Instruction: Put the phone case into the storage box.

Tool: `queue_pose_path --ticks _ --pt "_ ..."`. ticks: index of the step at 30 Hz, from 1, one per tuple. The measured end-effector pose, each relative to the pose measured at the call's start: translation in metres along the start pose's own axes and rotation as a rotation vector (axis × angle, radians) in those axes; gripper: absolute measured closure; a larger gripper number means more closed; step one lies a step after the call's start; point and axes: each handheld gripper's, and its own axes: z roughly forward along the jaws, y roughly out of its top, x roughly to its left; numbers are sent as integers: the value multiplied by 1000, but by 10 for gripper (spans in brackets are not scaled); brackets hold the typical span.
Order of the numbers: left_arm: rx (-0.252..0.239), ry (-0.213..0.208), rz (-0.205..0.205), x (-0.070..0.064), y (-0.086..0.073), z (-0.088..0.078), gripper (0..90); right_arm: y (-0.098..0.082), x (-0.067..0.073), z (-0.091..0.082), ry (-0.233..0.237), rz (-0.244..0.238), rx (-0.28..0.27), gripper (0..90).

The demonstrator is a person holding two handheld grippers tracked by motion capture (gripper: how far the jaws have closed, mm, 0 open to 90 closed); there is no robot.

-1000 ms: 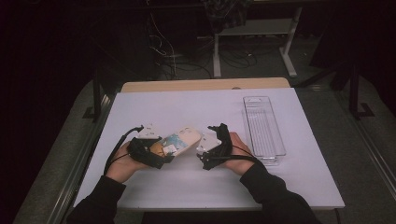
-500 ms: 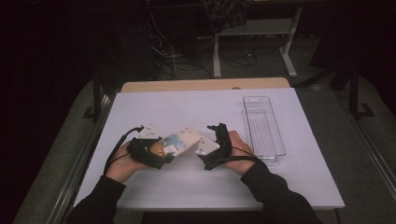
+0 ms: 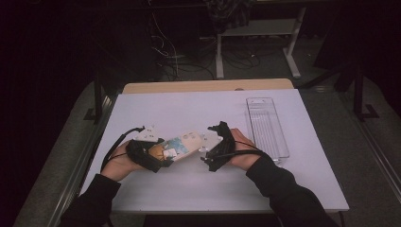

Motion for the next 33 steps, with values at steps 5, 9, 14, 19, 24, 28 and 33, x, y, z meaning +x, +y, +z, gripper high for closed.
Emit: queue_pose_path --ticks 5,9,14,19,24,28,33 --pt "1 -43 44 4 -3 -6 117 5 -4 0 57 0 -28 6" --pt "3 -64 59 5 -4 -6 116 9 -7 1 120 17 -43 6" --pt "-9 -95 72 4 -5 -4 115 10 -11 2 196 57 -65 6" --pt "-5 -133 102 4 -4 -4 115 10 -18 2 297 110 -80 6" --pt "-2 -170 133 1 -2 -1 115 13 -22 3 373 141 -101 6" --pt "-3 -184 150 -2 1 0 115 15 -25 5 424 140 -122 5" --pt "-3 -203 190 -6 2 2 115 18 -25 7 488 141 -133 5"
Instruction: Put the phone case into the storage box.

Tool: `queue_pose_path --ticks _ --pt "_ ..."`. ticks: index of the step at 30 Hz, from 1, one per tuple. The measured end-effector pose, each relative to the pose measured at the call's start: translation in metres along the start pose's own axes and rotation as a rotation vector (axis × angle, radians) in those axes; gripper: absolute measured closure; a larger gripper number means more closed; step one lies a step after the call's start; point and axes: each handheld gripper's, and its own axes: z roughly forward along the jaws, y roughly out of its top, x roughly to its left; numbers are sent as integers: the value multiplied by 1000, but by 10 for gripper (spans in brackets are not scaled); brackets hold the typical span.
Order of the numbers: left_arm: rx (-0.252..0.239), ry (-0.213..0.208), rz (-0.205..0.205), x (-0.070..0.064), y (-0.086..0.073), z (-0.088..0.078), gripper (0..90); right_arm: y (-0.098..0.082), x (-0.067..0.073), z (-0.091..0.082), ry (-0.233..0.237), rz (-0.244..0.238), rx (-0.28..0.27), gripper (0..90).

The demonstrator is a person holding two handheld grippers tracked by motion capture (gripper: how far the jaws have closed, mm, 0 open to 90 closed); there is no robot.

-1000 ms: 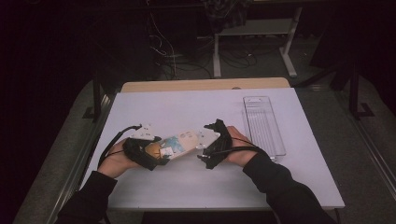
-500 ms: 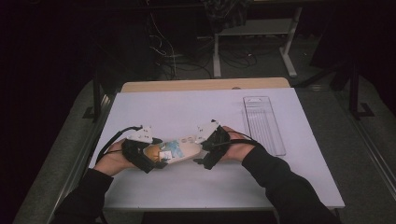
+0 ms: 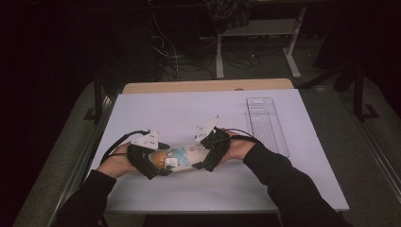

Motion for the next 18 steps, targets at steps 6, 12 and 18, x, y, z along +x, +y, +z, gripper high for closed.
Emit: queue_pose_path --ticks 6,12,18 --pt "-4 -9 44 -5 5 2 115 4 2 5 84 5 7 4" --pt "-11 -12 66 -7 8 2 116 5 5 13 126 -15 41 4" --pt "-1 -16 84 -8 9 3 116 7 6 17 143 -20 53 8"
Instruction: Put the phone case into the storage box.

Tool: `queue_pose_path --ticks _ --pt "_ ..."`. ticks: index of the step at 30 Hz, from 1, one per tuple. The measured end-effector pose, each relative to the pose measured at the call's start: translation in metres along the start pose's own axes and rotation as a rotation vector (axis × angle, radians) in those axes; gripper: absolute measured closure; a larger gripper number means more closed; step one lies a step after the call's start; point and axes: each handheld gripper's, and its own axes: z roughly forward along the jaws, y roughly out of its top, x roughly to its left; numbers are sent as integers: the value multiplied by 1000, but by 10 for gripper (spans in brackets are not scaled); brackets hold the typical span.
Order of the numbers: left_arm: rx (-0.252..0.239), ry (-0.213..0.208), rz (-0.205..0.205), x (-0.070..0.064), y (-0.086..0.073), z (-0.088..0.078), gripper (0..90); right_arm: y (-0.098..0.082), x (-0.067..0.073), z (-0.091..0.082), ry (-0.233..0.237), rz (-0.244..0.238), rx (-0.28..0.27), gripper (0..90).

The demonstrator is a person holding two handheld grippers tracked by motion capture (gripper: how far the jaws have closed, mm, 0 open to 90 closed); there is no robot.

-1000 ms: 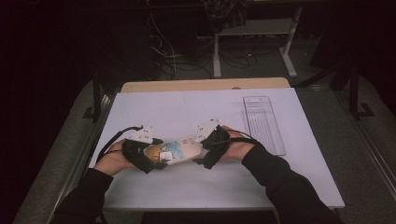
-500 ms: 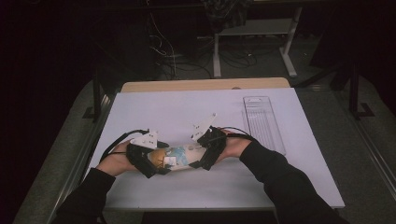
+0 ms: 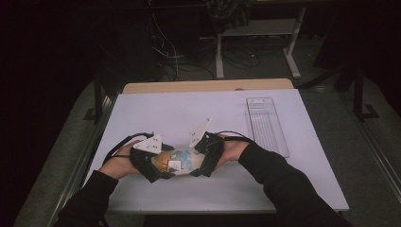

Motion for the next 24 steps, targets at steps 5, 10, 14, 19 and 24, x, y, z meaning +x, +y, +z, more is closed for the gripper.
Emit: queue_pose_path --ticks 5,10,14,19,24 --pt "-4 -1 -3 -1 0 1 115 1 0 0 15 -12 5 58" --pt "5 -9 6 -2 1 2 115 2 1 0 36 1 23 70" --pt "10 -14 9 -2 1 3 115 2 1 1 51 -2 38 84" --pt "20 -18 14 -1 0 4 114 2 2 3 46 -1 48 92" --pt "26 -9 17 -2 0 4 112 2 3 2 41 -1 49 101"
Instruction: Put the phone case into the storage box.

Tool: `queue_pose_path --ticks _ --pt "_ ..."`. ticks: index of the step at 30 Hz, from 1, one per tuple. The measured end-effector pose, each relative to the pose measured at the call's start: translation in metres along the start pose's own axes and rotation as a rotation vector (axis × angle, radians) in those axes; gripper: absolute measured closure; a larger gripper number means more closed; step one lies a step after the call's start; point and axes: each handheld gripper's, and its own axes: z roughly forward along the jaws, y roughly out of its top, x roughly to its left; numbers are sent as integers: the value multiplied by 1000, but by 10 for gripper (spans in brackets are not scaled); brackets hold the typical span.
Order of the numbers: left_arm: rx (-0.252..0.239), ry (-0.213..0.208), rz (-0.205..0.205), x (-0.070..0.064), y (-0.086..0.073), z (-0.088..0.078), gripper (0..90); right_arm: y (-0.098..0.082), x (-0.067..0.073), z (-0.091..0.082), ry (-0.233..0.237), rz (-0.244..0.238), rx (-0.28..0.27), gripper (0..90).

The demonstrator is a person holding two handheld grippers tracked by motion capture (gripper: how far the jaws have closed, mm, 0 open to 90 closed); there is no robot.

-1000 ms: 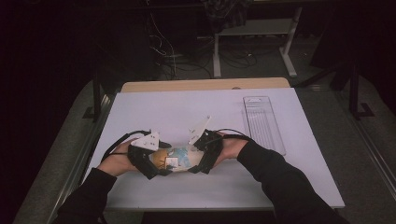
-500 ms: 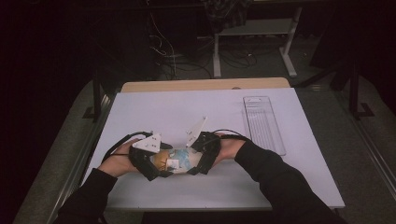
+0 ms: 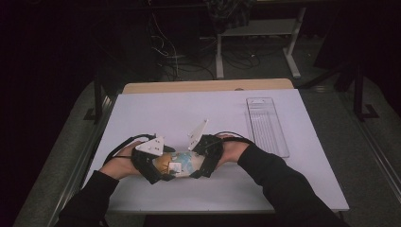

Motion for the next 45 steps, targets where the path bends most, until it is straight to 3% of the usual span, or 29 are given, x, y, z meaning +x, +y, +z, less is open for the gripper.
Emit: queue_pose_path --ticks 5,9,10,13,17,25,30,34,40,45 --pt "3 5 -2 0 0 0 106 2 5 -2 -14 28 14 107" --pt "-5 27 -31 1 0 -1 62 1 5 -3 -35 16 -6 108" --pt "-12 31 -55 2 0 -2 30 1 4 -3 -39 8 -13 109" --pt "-26 38 -83 5 -1 -4 0 -2 3 -7 -46 31 -25 108" --pt "-55 54 -135 8 -5 -8 0 -7 1 -13 -62 70 -36 108" --pt "-95 137 -162 18 -14 -26 0 -20 -2 -26 -97 152 -57 105" --pt "-95 175 -213 19 -21 -32 0 -30 -2 -35 -144 198 -65 104" --pt "-106 202 -257 18 -23 -32 0 -38 -4 -42 -189 237 -62 103" --pt "-83 249 -323 14 -27 -25 0 -49 -7 -45 -265 317 -49 100" --pt "-62 302 -381 10 -28 -13 0 -56 -8 -44 -276 376 -47 99"
